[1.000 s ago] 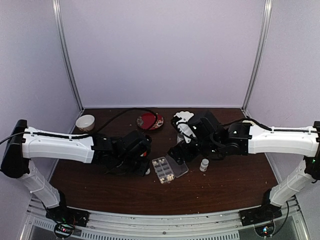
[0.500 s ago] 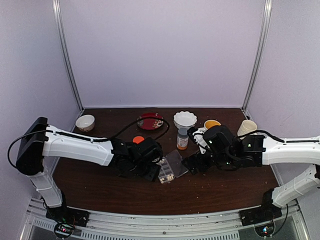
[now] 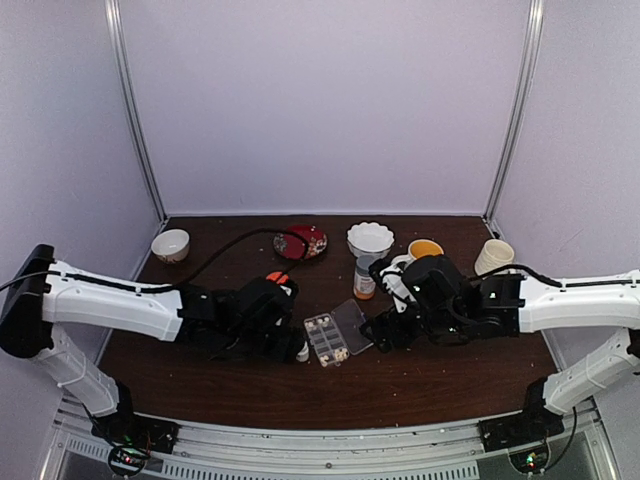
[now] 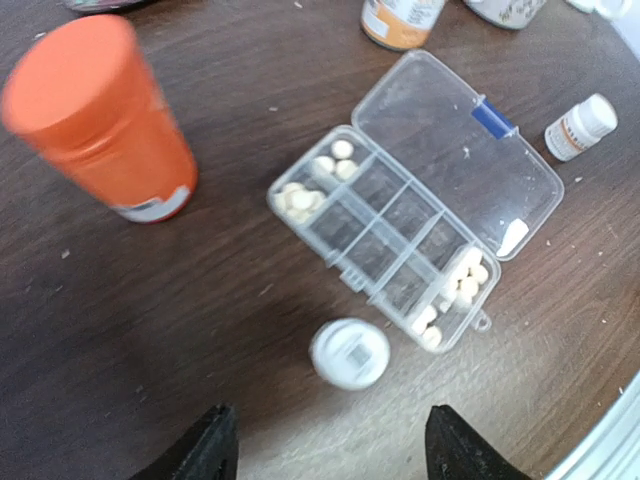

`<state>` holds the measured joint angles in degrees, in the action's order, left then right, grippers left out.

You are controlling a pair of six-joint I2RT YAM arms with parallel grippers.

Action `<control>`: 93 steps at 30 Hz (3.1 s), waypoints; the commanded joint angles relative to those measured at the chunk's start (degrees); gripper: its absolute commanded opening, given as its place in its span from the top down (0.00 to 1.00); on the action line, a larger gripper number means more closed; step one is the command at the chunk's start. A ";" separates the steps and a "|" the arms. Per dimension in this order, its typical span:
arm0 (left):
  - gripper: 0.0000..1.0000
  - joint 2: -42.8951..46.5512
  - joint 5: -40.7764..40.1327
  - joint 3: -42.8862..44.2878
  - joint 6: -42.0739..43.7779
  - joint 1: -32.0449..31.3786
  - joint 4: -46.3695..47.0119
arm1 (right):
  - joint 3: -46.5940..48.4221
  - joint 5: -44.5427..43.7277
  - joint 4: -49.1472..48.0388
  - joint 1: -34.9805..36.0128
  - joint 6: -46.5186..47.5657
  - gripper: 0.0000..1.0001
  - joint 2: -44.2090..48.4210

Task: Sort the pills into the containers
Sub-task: Pick up the pill bottle from the center of the board, then hold the pill bottle.

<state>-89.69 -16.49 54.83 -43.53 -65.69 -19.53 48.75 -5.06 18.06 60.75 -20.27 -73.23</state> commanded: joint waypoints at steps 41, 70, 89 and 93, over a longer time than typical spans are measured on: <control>0.55 -14.27 -4.66 14.30 -2.28 -1.85 -13.63 | 0.10 -16.87 -0.66 3.95 -6.14 0.16 1.04; 0.70 -16.61 -5.36 17.46 -0.94 -1.74 -14.62 | 2.29 -15.60 0.19 3.96 -5.15 0.16 -1.80; 0.80 3.91 4.63 15.88 0.84 -0.82 -11.08 | -7.88 -3.35 -17.52 4.02 -2.50 0.17 10.02; 0.80 9.28 13.24 13.74 0.23 1.51 -4.62 | -13.13 6.29 -27.98 4.01 -0.48 0.18 15.56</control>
<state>-84.62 -12.69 70.65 -43.62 -66.50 -32.58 39.29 -9.43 2.55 64.60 -23.22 -62.00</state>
